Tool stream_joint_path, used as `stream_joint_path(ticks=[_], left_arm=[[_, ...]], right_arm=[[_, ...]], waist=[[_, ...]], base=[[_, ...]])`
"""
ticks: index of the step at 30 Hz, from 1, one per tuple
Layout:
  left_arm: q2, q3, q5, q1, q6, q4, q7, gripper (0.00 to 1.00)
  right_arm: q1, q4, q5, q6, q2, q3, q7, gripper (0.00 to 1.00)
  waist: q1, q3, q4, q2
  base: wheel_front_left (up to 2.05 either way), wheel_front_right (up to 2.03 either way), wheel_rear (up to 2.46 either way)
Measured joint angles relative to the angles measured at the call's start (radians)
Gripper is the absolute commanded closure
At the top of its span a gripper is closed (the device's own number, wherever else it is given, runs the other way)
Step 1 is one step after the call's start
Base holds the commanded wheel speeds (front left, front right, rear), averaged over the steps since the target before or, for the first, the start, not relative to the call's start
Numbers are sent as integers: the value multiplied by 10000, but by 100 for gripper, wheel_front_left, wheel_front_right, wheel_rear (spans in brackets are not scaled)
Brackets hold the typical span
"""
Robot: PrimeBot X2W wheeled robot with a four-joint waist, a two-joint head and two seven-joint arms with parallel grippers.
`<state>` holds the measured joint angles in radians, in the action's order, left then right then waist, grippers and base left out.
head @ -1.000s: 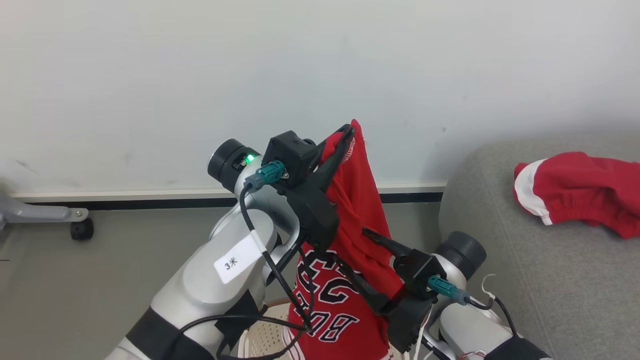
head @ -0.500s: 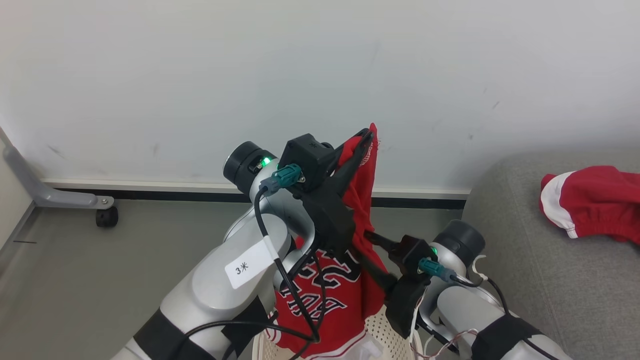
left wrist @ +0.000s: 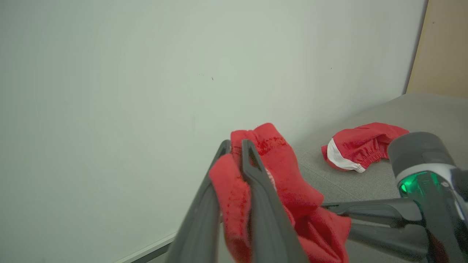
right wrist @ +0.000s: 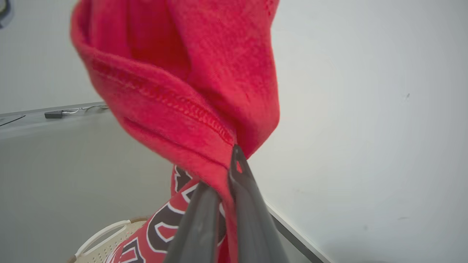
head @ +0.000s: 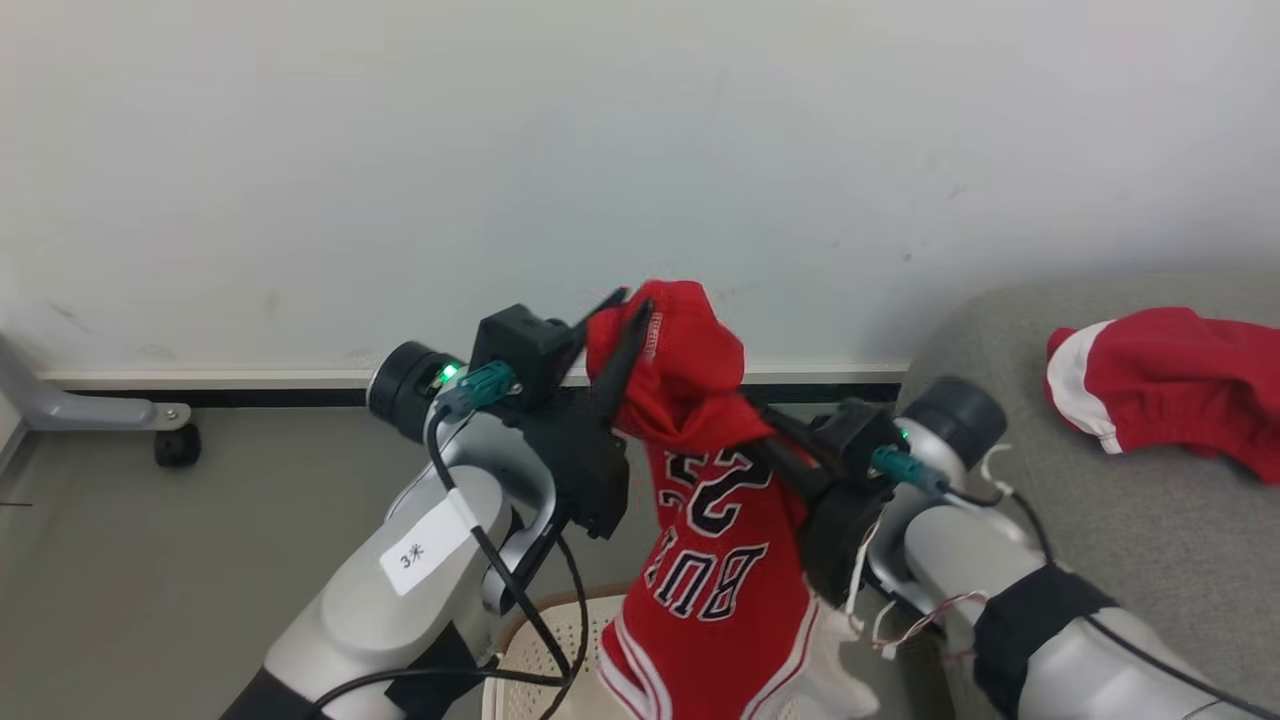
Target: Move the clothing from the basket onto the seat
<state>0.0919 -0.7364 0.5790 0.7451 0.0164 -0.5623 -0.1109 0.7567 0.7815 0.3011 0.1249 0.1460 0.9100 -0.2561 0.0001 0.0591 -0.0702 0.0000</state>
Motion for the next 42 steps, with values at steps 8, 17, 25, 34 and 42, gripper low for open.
stream_joint_path(ticks=[8, 17, 25, 34, 42], left_arm=[[351, 196, 236, -628, -167, -136, -274, 0], [560, 217, 318, -1704, -249, 35, -738, 0], [468, -25, 318, -2485, -251, 621, -947, 0], [326, -257, 293, -3027, -364, 1252, -1037, 0], [132, -662, 115, -3164, -518, 1636, -1070, 0]], right_arm=[[487, -474, 121, 0, 924, -226, -2, 100], [588, -1331, 180, 0, 1918, -727, -2, 100], [453, -2291, 178, -132, 2690, -965, -4, 100], [-154, -3281, 265, -416, 3417, -1181, 104, 100], [-519, -4113, 673, -734, 4525, -1864, 435, 100]], waist=[[0, -35, 509, 0], [0, 16, 1317, 0], [0, 88, 2181, 0], [-1, 113, 3147, 0], [-3, -176, 3804, 0]], base=[[0, 0, 0], [0, 0, 0], [0, 0, 0], [0, 0, 0], [0, 0, 0]])
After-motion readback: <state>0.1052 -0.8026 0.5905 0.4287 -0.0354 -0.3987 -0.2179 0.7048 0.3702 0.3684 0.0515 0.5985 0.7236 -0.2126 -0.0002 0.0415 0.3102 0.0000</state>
